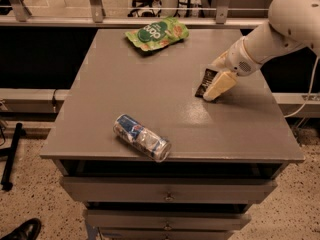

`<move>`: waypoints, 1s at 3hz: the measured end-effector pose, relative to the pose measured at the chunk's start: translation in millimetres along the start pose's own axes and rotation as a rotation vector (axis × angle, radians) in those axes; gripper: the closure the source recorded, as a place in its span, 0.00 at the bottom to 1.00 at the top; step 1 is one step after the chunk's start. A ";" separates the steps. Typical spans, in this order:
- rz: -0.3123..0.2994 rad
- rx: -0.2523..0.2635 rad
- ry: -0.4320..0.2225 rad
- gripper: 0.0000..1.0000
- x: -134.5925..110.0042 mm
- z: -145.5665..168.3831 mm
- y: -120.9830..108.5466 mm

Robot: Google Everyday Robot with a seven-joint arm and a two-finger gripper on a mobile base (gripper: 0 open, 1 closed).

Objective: Move rxbar chocolate near redbull can

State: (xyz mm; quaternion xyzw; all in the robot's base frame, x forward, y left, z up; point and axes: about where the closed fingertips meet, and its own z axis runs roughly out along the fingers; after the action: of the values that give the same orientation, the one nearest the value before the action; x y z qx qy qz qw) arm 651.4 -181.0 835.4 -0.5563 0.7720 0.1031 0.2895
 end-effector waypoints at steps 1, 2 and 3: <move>0.010 -0.010 -0.011 0.47 1.2 0.3 -1.3; 0.009 -0.025 -0.029 0.71 -3.2 -1.7 1.4; 0.004 -0.043 -0.046 0.94 -8.4 -3.3 7.4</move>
Offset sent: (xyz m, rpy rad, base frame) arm -0.0057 0.0036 0.0139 0.0613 0.0109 0.0225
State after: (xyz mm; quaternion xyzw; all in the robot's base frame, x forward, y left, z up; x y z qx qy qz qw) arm 645.2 -173.2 841.6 -0.5584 0.7638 0.1329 0.2951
